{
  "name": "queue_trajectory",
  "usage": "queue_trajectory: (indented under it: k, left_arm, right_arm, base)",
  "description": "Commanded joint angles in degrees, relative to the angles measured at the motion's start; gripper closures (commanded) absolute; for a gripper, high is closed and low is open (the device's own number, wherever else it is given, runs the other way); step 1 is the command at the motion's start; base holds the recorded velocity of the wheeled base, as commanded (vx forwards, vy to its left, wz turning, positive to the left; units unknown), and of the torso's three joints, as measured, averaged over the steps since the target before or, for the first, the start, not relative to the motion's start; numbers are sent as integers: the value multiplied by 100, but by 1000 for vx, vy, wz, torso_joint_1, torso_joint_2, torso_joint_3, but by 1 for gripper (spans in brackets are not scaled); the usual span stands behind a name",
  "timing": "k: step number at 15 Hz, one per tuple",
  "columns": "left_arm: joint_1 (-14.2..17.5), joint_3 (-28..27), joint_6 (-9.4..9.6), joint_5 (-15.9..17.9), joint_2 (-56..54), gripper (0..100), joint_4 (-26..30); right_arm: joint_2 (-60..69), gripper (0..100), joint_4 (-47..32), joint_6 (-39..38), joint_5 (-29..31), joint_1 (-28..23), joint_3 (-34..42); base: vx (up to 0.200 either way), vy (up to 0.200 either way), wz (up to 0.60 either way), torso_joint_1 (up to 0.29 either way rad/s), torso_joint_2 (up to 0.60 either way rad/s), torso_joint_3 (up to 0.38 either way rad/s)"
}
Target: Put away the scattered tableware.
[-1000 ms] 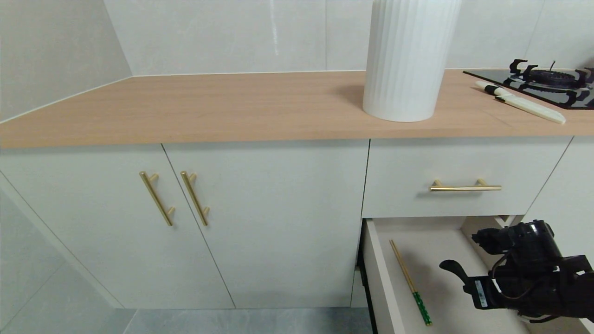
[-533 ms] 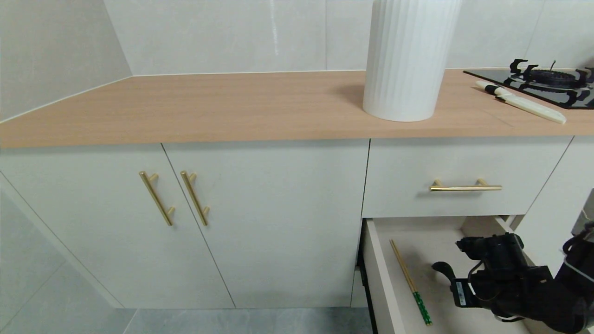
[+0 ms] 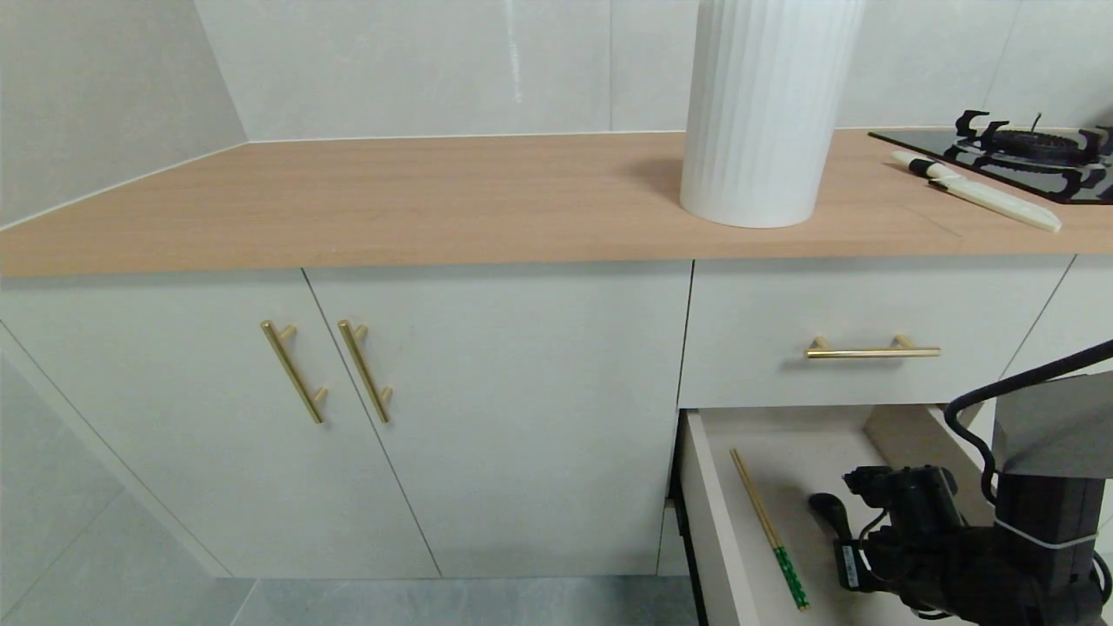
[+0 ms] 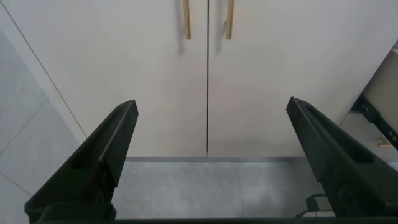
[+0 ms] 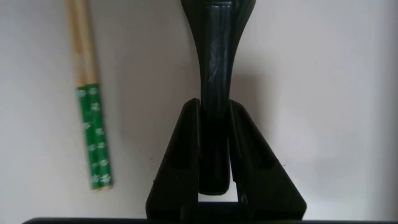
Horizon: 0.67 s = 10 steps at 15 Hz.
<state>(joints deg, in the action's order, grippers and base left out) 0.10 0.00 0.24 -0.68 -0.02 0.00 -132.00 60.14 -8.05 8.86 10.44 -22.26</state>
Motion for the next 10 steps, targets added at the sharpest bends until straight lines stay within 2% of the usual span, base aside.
queue_trajectory:
  k: [1,9,10]
  left_arm:
    - [-1,0,2,-2,2,0,0]
    - [-1,0,2,-2,2,0,0]
    - [-1,0,2,-2,2,0,0]
  right_arm:
    - [-142,100,86,5,1,-33,-24]
    - [-151,100,174,5,10,-121,-77]
    - [-151,0,174,5,28,-121,-77]
  base:
    - [0,0,0,0,0,0]
    - [0,0,0,0,0,0]
    - [0,0,0,0,0,0]
